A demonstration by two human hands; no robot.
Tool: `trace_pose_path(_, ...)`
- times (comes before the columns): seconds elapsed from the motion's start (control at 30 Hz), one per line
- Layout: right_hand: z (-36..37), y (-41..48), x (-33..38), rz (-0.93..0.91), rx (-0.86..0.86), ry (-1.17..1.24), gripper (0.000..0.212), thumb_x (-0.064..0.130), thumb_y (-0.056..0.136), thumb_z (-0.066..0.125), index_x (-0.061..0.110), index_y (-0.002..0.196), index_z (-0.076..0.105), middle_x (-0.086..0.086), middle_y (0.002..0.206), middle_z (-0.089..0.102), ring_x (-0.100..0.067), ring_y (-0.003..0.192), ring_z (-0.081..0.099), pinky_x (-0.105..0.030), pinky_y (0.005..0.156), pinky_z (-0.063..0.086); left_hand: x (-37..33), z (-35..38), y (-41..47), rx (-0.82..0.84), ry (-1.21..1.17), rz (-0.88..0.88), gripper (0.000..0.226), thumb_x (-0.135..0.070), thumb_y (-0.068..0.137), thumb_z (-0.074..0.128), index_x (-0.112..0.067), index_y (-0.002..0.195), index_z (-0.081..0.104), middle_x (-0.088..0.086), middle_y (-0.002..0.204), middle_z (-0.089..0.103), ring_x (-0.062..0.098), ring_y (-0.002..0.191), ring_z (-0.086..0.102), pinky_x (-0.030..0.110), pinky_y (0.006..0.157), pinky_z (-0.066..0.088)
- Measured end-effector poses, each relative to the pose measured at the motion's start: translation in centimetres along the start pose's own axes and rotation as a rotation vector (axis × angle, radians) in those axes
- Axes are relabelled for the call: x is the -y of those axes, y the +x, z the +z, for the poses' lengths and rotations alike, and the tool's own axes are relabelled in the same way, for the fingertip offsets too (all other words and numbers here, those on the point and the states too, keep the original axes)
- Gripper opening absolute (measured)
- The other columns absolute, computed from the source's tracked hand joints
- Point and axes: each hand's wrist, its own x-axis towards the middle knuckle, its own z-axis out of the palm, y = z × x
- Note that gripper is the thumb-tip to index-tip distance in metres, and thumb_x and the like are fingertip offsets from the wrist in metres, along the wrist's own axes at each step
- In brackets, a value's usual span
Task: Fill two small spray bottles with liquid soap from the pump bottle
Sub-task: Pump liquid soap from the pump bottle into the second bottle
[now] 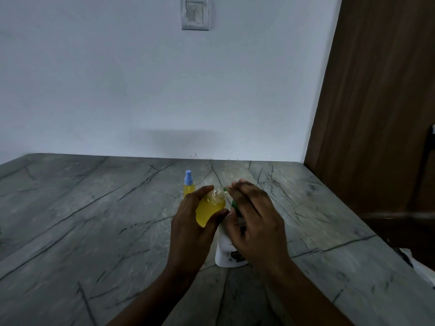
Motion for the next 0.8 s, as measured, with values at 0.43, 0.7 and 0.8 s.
trace_pose_path(0.43,0.5,-0.5,-0.1,-0.018,-0.033,0.024,0.052,0.032,0.101,0.03,-0.002,0.108,0.068,-0.015,0.111,0.066,-0.022,0.113,0.053,-0.026,0.096,0.045,0.0,0.2,-0.1,0.013,-0.001,-0.021,0.045,-0.054,0.067,0.058,-0.045,0.11,0.045,-0.024,0.103,0.055,-0.009,0.097,0.054,0.007,0.077,0.043)
trace_pose_path(0.7,0.9,-1.2,-0.3,-0.038,-0.059,0.006,0.051,0.031,0.101,0.031,-0.003,0.105,0.069,-0.016,0.108,0.067,-0.023,0.111,0.055,-0.03,0.094,0.047,0.4,0.3,-0.2,0.024,0.01,-0.038,0.044,-0.046,0.069,0.062,-0.045,0.109,0.045,-0.024,0.102,0.054,-0.013,0.095,0.051,0.003,0.076,0.039)
trace_pose_path(0.8,0.7,-1.1,-0.2,-0.04,-0.038,0.005,0.052,0.032,0.101,0.03,-0.003,0.106,0.068,-0.016,0.109,0.067,-0.022,0.111,0.054,-0.03,0.093,0.048,0.4,0.2,-0.2,0.019,0.001,-0.036,0.044,-0.049,0.068,0.06,-0.042,0.11,0.047,-0.021,0.103,0.057,-0.01,0.096,0.053,0.006,0.077,0.042)
